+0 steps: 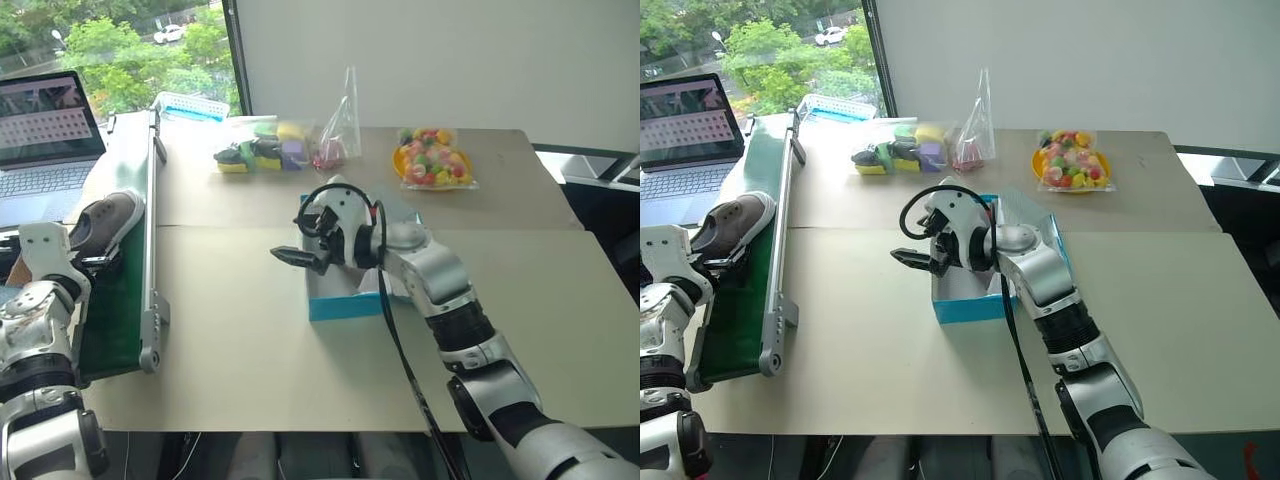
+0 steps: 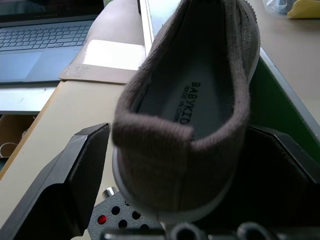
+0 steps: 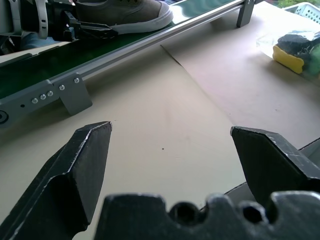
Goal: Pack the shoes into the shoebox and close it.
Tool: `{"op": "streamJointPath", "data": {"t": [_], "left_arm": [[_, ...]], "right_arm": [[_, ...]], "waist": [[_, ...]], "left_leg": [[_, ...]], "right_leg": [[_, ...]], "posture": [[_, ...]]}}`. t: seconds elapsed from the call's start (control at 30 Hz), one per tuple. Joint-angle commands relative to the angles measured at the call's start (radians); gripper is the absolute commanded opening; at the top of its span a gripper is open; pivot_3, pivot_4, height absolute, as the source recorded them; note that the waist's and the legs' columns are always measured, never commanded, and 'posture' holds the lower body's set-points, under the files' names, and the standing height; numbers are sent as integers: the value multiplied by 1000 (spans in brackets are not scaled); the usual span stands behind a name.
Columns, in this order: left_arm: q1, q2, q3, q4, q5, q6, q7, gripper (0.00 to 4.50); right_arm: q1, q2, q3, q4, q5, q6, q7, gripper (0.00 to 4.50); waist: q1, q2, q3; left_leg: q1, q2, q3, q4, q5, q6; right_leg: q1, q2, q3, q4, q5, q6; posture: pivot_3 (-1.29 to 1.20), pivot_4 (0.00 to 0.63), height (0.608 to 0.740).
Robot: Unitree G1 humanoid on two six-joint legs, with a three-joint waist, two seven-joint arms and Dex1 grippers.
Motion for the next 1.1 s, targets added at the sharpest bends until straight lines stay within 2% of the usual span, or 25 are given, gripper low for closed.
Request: {"op": "streamJointPath", "data": {"t": [0.03,0.13,0.3,0.4,0.5,0.67,0.87,0.97,1.1], "left_arm": [[-18,32,-15,28,9,-36,-17,3755],[-21,21,-21,12,-5,-36,-31,2785],[-43,3,-36,-90,-24,13,-15,2362],[-78,-17,-44,-250,-63,83,-2,2362],[-109,-49,-72,-421,-107,175,-3,2362],[-159,-166,-160,-696,-181,344,48,2362],[-184,-319,-229,-849,-233,451,129,2362],[-195,-417,-308,-866,-228,453,146,2362],[-212,-494,-346,-865,-229,454,166,2362]], "right_arm": [[-6,-6,-27,-51,6,11,-16,4500],[-9,-12,-30,-55,8,16,-23,4500],[-19,-20,-34,-54,8,21,-30,4500],[-27,-7,-63,-56,38,38,-41,4500],[-46,46,-163,-58,131,106,-82,4500],[-121,140,-387,-43,329,245,-202,4500],[-196,188,-580,6,488,342,-375,4500],[-209,183,-599,15,505,350,-414,4500],[-207,174,-599,20,514,348,-447,4500]], "waist": [[1,0,0],[2,0,0],[8,0,0],[13,0,0],[12,-2,-1],[6,-2,-1],[-1,-2,-1],[3,-2,-1],[1,-2,0]], "left_leg": [[0,0,0,0,0,0],[1,0,0,0,0,0],[2,0,0,0,2,0],[1,0,-1,1,2,0],[-2,0,-2,2,2,0],[-3,0,-2,2,2,0],[-2,0,-1,2,2,0],[-2,0,-1,2,2,0],[-2,-1,-1,2,2,0]], "right_leg": [[0,0,0,0,0,0],[0,0,0,1,0,0],[1,0,0,2,0,0],[1,0,-1,2,0,0],[0,0,-1,2,0,0],[0,-1,-1,2,0,0],[-1,0,-1,3,0,0],[0,0,0,3,0,-1],[0,0,0,2,0,-1]], "posture": [[0,150,740],[0,150,740],[0,150,740],[0,150,740],[0,150,740],[0,150,740],[0,150,740],[0,150,740],[0,150,740]]}}
